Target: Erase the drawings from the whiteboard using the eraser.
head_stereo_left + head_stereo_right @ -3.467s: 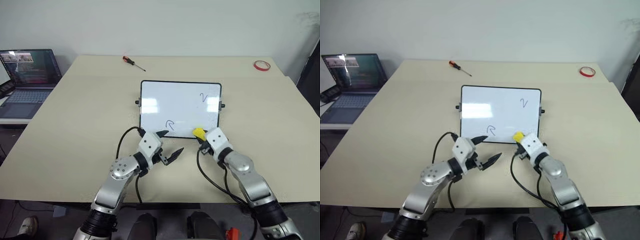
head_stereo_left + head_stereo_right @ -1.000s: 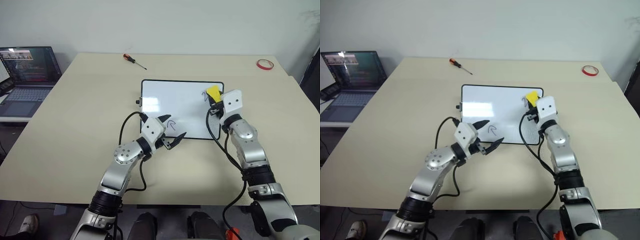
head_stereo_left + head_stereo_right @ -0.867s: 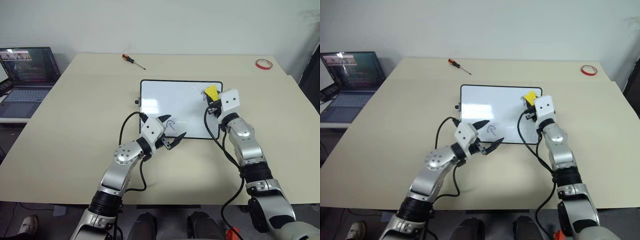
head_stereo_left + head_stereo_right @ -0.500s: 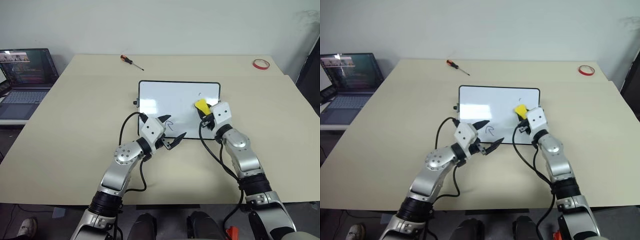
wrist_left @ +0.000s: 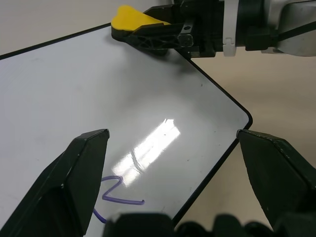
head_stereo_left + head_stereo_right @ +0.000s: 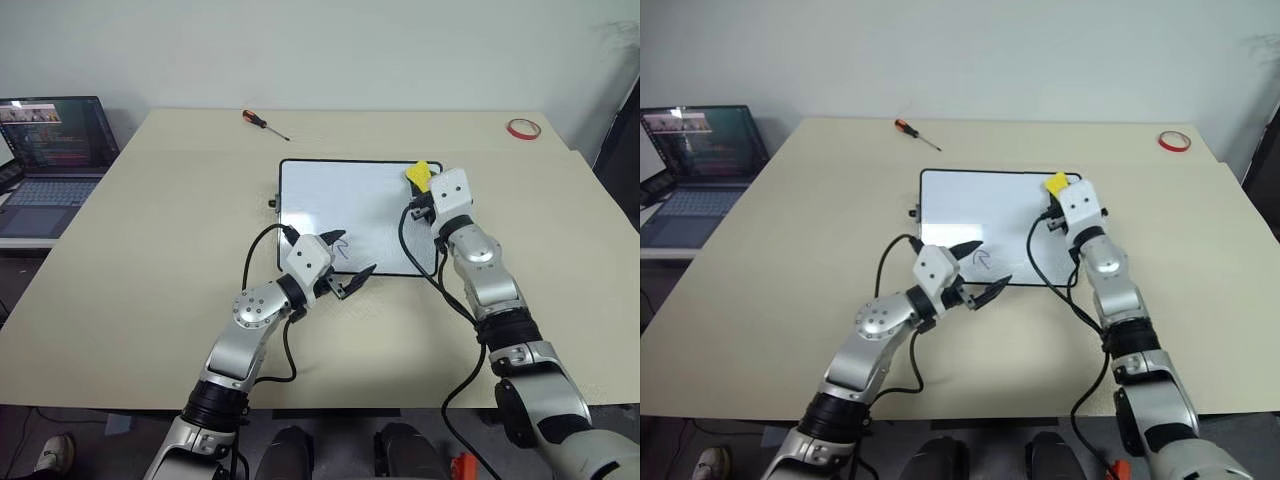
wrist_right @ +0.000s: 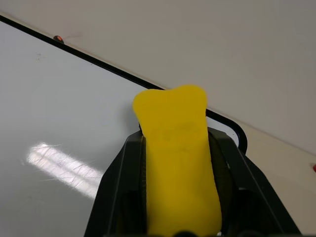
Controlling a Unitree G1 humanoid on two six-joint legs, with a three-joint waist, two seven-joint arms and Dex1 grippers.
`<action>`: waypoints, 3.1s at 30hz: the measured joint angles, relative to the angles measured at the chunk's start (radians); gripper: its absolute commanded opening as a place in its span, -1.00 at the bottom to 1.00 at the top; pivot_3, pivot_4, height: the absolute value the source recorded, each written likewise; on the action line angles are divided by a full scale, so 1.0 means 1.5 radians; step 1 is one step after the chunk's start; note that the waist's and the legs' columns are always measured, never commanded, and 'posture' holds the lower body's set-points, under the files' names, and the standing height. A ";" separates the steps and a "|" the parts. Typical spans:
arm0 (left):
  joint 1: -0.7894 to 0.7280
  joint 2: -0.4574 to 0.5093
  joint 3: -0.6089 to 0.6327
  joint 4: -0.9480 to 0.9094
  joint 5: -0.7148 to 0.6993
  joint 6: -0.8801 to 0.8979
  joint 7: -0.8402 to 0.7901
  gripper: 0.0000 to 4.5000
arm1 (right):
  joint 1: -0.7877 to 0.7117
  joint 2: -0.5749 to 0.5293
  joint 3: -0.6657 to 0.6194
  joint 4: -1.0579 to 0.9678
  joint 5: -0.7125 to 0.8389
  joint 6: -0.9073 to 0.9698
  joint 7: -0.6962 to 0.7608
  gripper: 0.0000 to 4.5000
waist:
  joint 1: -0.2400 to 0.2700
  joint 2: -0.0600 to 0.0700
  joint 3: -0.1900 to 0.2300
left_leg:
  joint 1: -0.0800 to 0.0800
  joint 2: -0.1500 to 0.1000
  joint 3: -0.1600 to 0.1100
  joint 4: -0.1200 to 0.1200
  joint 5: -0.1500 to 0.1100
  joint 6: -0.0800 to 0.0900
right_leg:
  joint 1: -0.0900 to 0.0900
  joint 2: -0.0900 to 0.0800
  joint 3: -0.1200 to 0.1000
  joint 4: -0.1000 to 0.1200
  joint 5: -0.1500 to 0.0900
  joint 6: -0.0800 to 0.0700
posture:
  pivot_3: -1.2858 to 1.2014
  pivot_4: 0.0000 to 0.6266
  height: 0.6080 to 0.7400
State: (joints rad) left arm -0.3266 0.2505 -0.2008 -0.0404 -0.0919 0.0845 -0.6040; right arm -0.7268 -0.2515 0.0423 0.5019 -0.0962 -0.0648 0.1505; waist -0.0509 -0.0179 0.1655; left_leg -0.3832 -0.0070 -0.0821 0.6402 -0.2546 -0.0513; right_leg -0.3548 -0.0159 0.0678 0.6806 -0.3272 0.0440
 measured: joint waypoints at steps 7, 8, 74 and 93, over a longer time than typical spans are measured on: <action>0.001 0.000 -0.003 0.000 0.000 -0.001 0.001 1.00 | 0.059 0.012 0.008 -0.059 0.009 0.005 0.042 -0.43 | -0.002 0.000 0.000 | 0.000 0.000 0.000 0.000 0.000 0.000 | 0.000 0.000 0.000 0.000 0.000 0.000 | 0.03 -0.52 1.00; 0.002 0.001 -0.003 0.000 0.001 -0.001 0.002 1.00 | 0.088 0.015 0.014 -0.085 0.016 0.010 0.059 -0.43 | -0.002 0.000 0.000 | 0.000 0.000 0.000 0.000 0.000 0.000 | 0.000 0.000 0.000 0.000 0.000 0.000 | 0.03 -0.52 1.00; 0.296 0.018 0.111 -0.294 -0.016 0.117 0.162 1.00 | 0.152 0.076 0.207 -0.024 -0.077 -0.085 0.172 -0.43 | 0.010 0.000 -0.001 | 0.004 0.000 -0.001 0.000 0.000 0.000 | 0.003 -0.001 -0.001 0.001 -0.001 -0.001 | 0.03 -0.52 1.00; 0.266 0.019 0.105 -0.255 -0.017 0.105 0.145 1.00 | 0.095 0.073 0.154 -0.012 -0.081 -0.077 0.099 -0.43 | 0.011 0.000 -0.001 | 0.002 0.000 -0.002 0.000 0.000 0.000 | 0.002 -0.001 -0.001 0.001 -0.001 -0.001 | 0.03 -0.52 1.00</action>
State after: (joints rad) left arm 0.0727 0.2785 -0.0436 -0.4222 -0.1175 0.2421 -0.3870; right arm -0.5850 -0.1427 0.2735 0.4834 -0.2183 -0.1809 0.2988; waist -0.0345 -0.0184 0.1646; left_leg -0.3799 -0.0073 -0.0856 0.6405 -0.2547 -0.0517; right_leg -0.3514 -0.0171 0.0668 0.6818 -0.3286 0.0429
